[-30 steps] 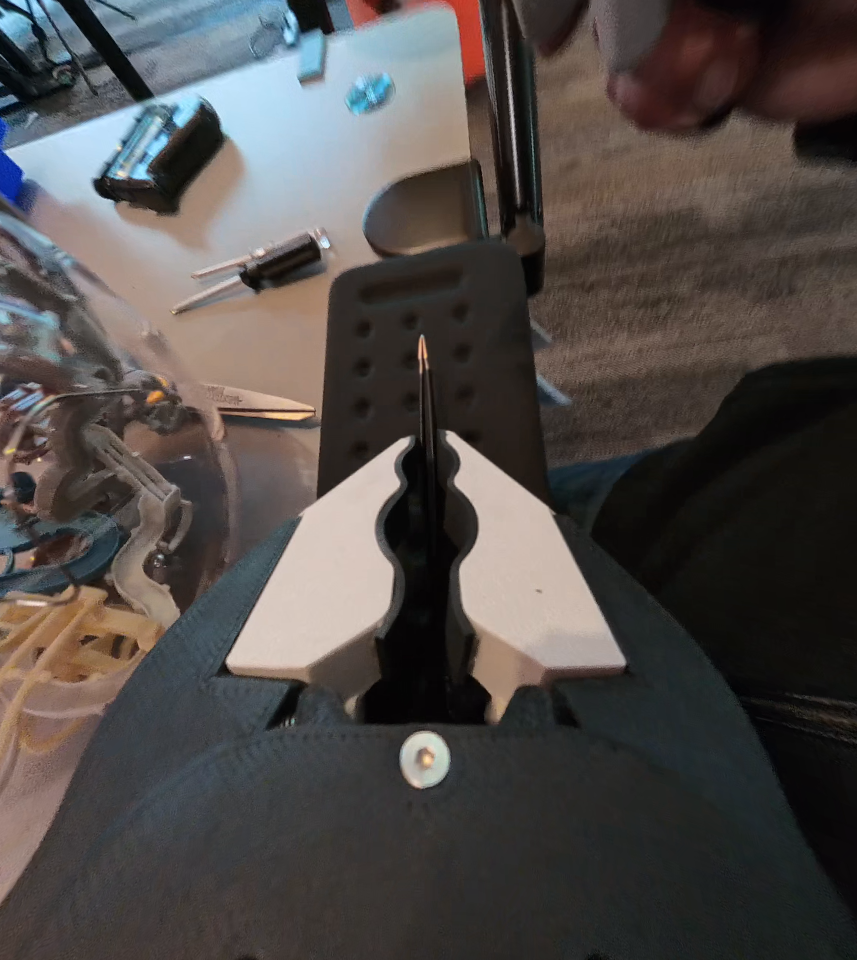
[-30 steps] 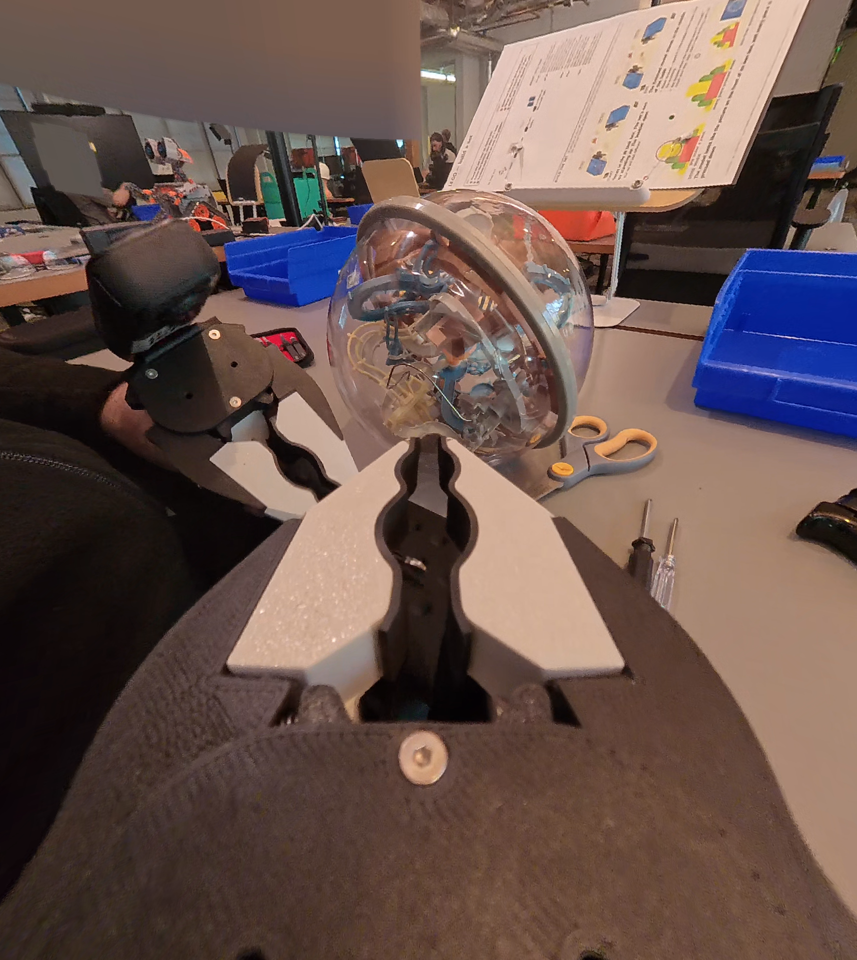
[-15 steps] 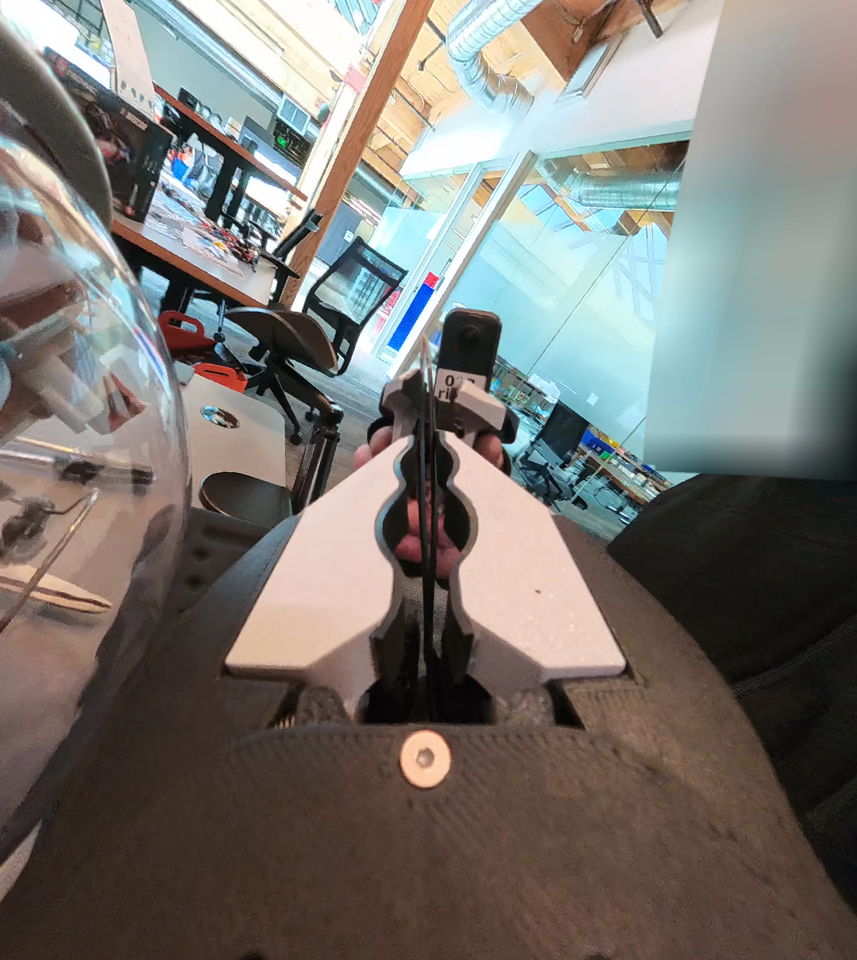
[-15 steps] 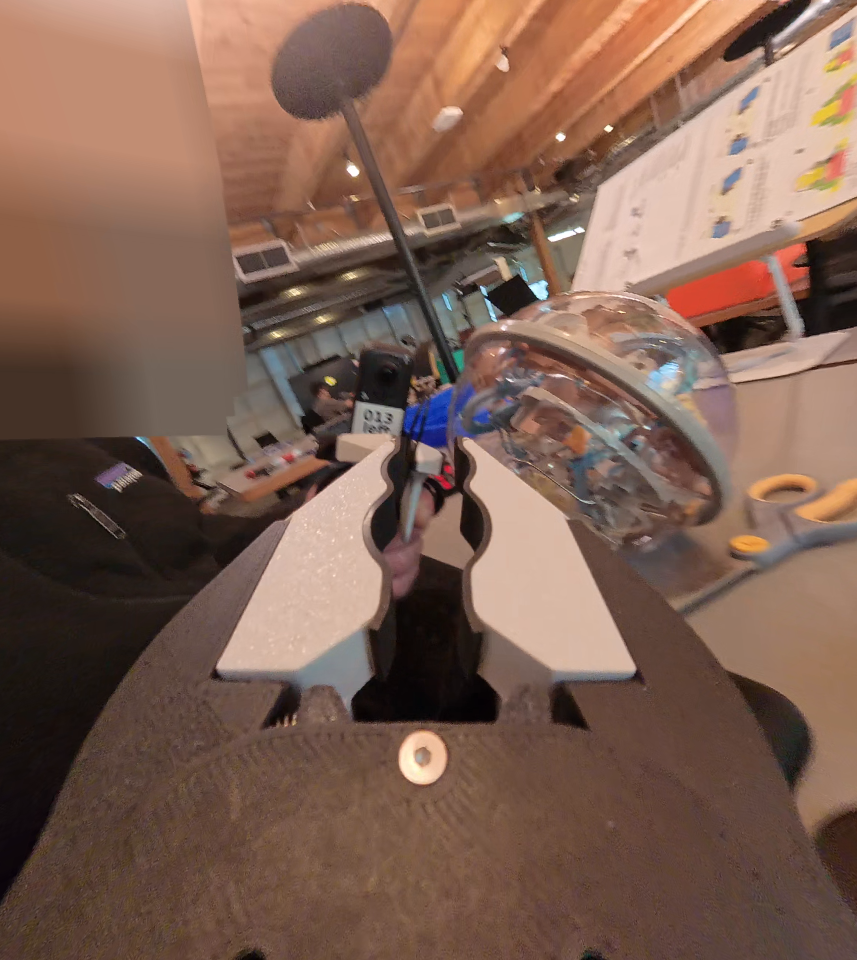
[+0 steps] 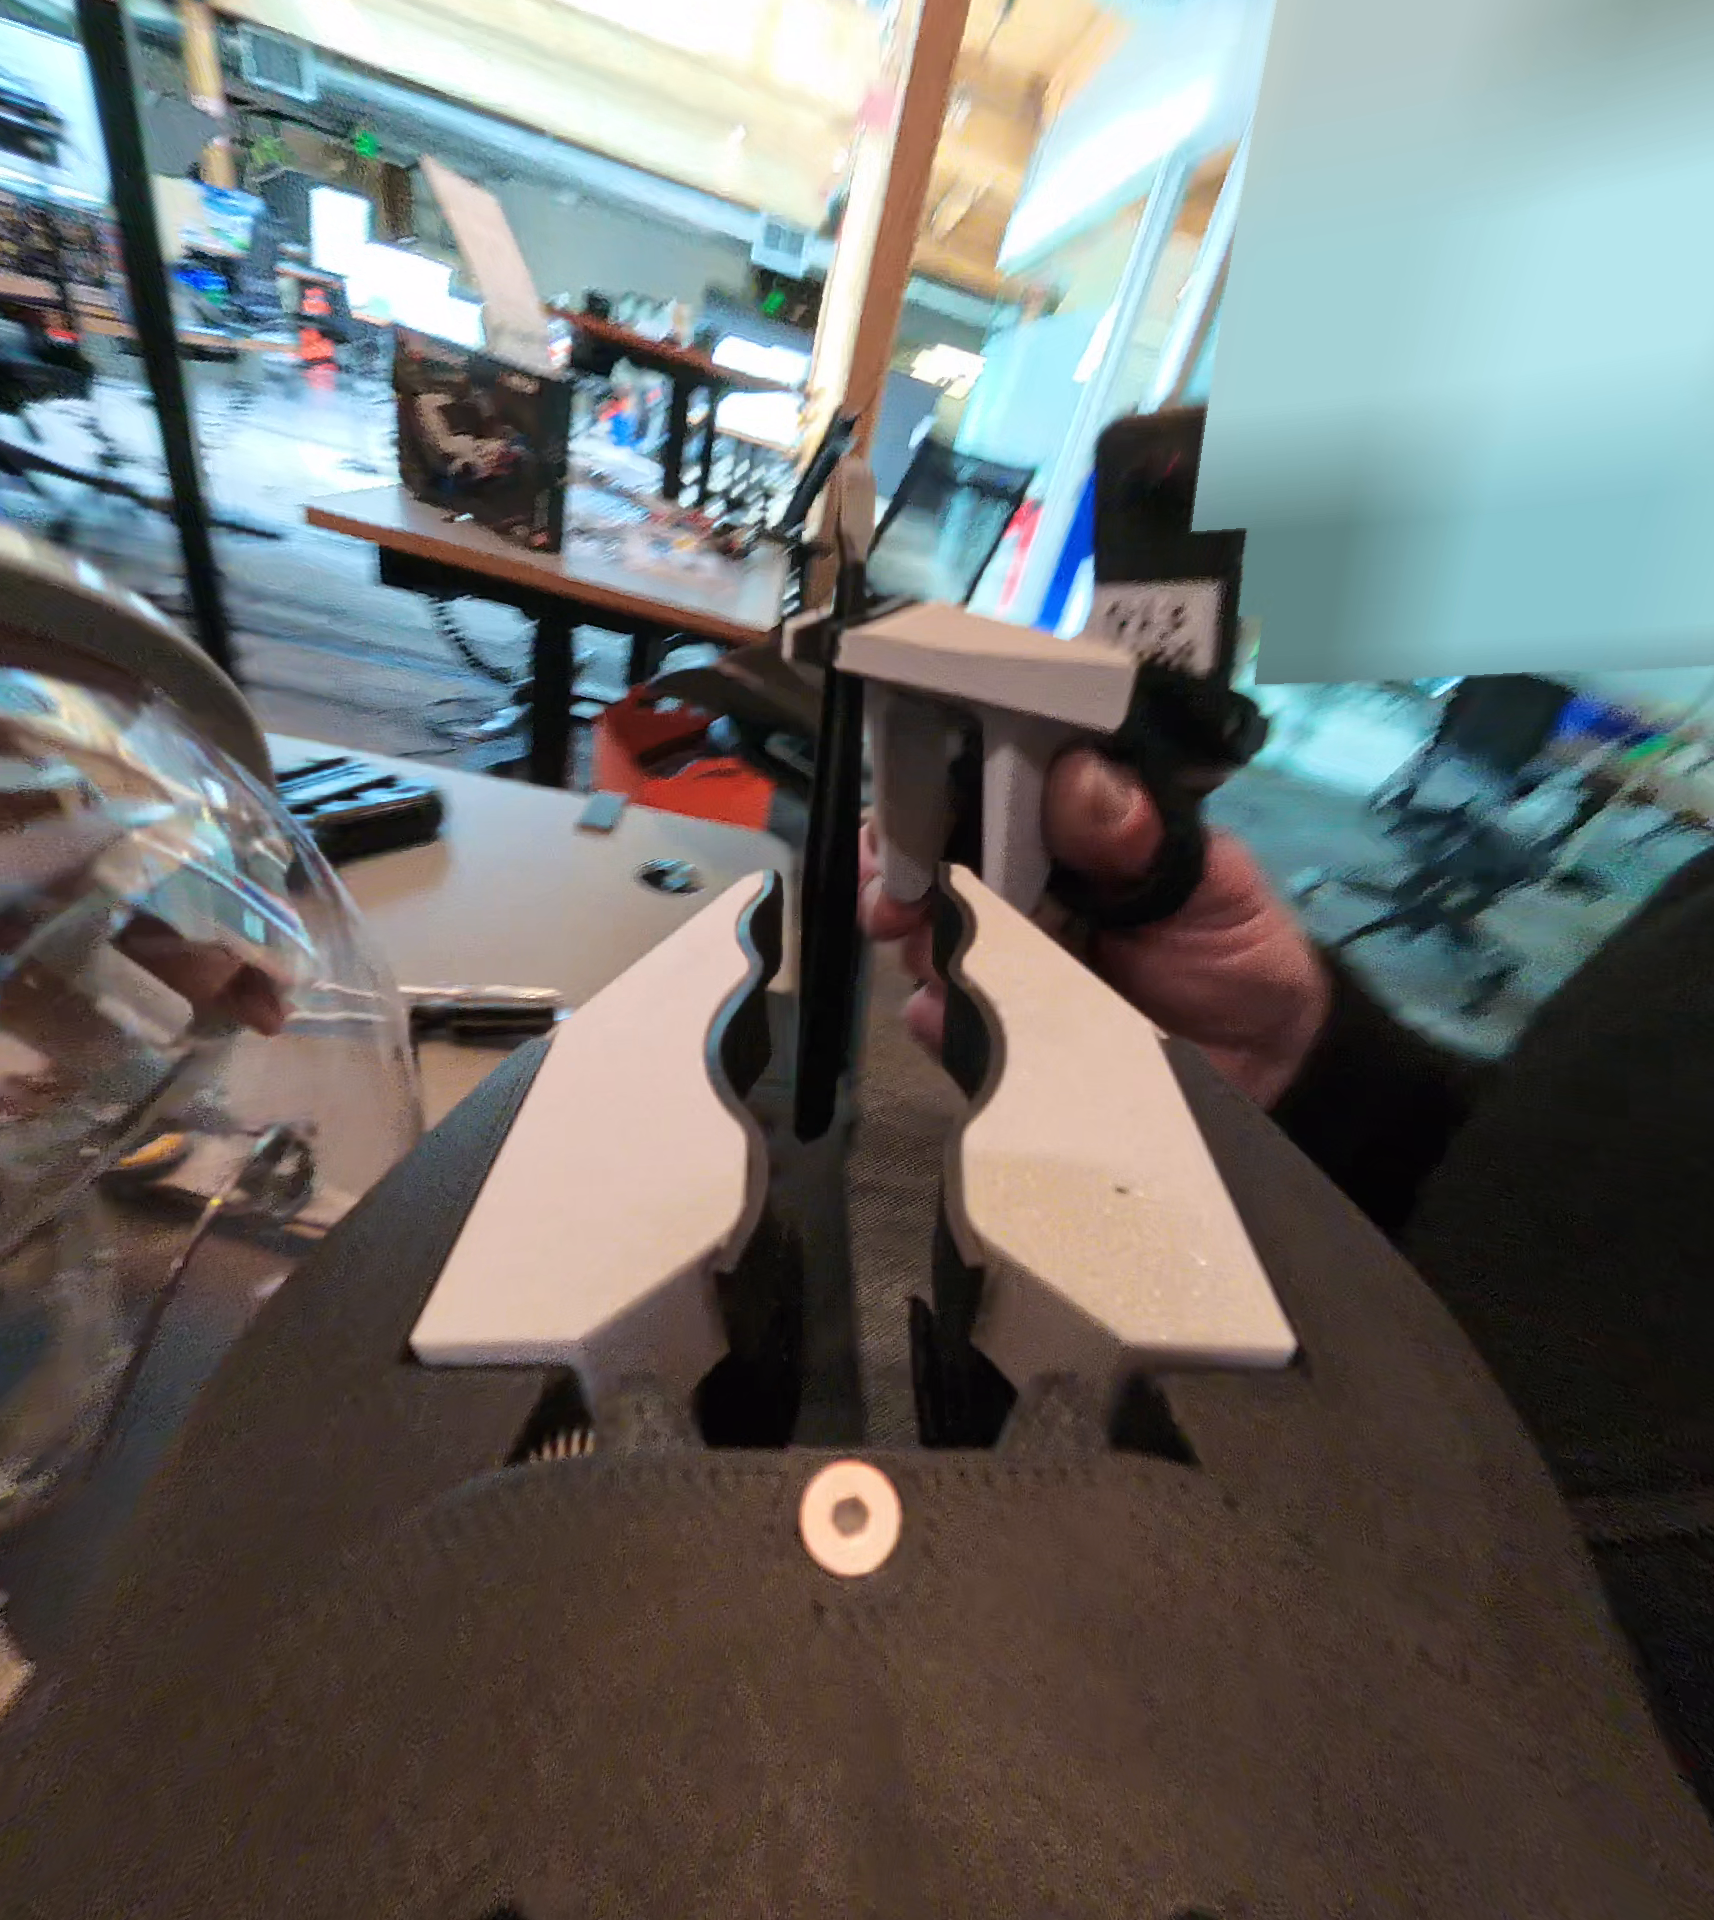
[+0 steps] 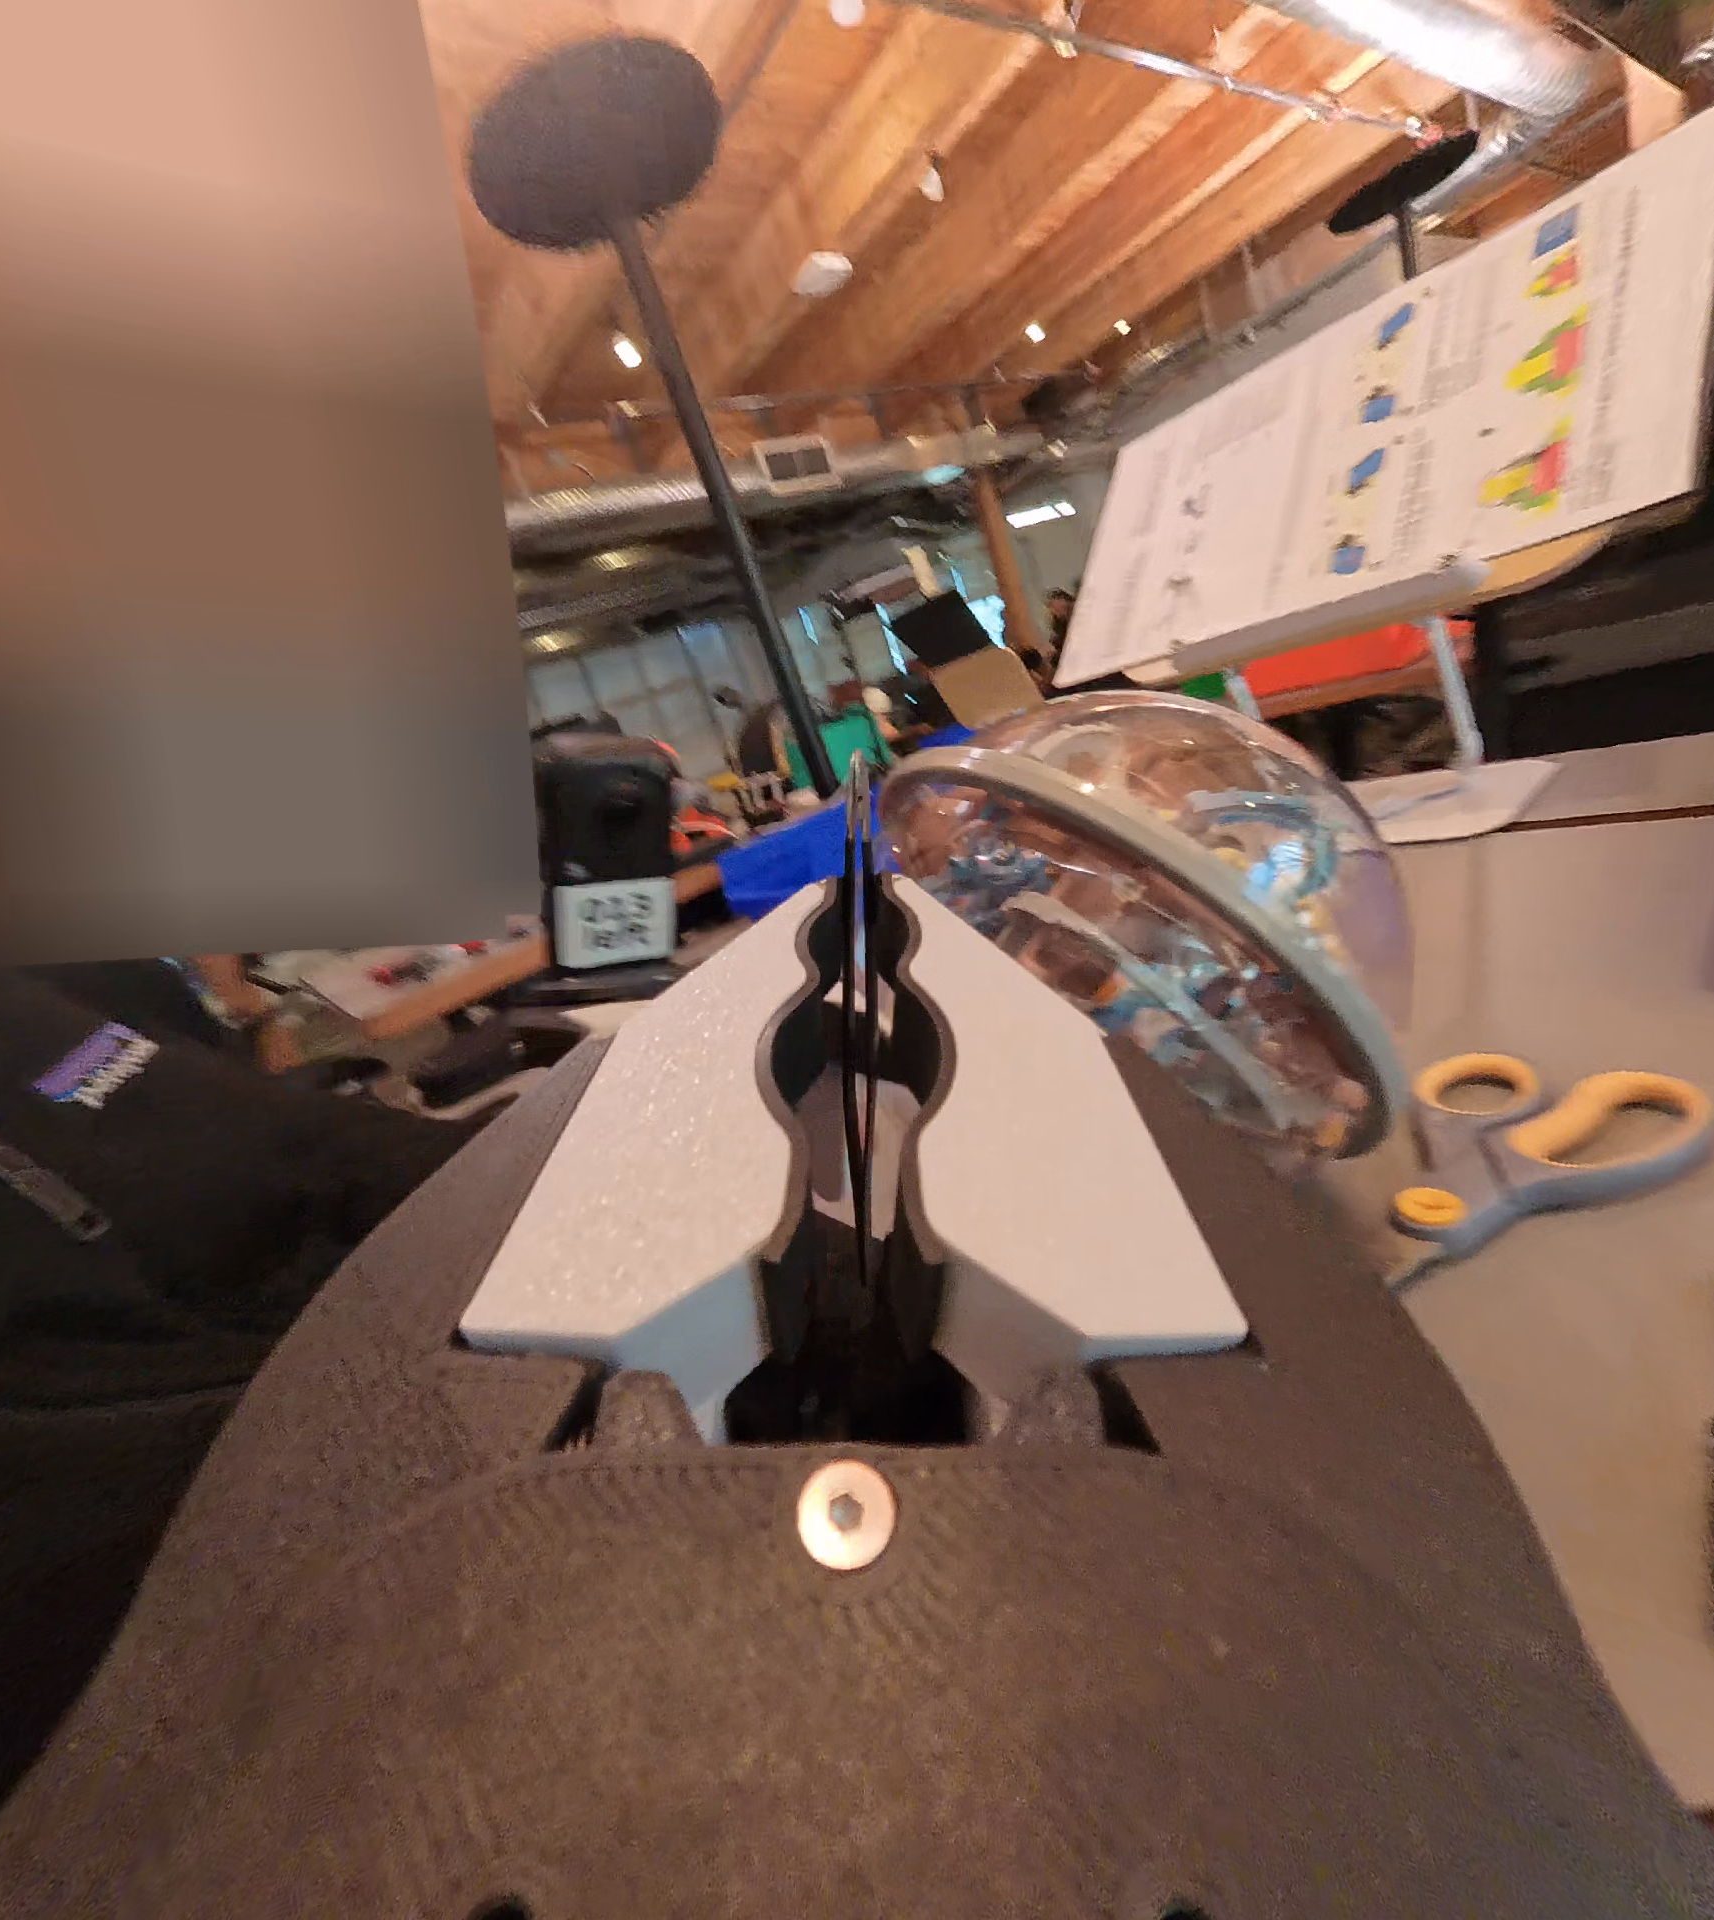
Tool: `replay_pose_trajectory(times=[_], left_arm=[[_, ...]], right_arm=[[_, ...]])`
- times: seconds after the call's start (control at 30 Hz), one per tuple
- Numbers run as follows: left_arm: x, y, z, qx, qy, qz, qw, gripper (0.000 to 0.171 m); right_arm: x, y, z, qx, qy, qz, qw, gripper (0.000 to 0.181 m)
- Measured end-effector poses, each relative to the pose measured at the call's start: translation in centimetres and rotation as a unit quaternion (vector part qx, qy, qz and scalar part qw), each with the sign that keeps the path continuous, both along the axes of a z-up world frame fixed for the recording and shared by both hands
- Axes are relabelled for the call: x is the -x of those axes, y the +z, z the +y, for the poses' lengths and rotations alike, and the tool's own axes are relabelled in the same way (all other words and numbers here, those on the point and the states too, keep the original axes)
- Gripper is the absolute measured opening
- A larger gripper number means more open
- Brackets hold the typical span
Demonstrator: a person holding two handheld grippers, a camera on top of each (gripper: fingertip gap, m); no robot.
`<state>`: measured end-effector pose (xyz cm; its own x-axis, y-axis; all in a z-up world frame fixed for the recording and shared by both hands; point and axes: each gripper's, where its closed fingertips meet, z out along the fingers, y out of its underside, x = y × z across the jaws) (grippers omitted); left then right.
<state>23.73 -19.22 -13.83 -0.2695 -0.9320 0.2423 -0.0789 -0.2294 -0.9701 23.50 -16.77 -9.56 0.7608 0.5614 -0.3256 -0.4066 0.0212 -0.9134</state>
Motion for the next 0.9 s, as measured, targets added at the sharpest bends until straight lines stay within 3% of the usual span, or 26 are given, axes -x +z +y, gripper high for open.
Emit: replay_pose_trajectory(times=[0.1,0.2,0.57,0.7,0.9], left_arm=[[-0.6,-0.3,0.2,-0.100,0.048,0.022,0.994,0.010],[-1.0,-0.3,0.4,-0.109,0.062,0.031,0.992,0.009],[-1.0,1.5,0.0,0.045,0.010,-0.024,0.999,0.007],[-0.7,2.2,-0.2,0.084,-0.018,-0.045,0.995,0.007],[-0.5,2.7,-1.2,0.109,-0.065,-0.063,0.990,0.007]], right_arm=[[0.4,0.4,0.3,0.007,-0.016,-0.032,0.999,0.002],[0.7,0.6,0.5,0.006,-0.025,-0.042,0.999,0.003],[0.6,2.1,0.6,-0.026,-0.011,-0.027,0.999,0.006],[0.0,2.7,0.2,-0.039,0.020,0.024,0.999,0.013],[0.0,3.0,0.2,-0.037,0.100,0.105,0.989,0.009]])
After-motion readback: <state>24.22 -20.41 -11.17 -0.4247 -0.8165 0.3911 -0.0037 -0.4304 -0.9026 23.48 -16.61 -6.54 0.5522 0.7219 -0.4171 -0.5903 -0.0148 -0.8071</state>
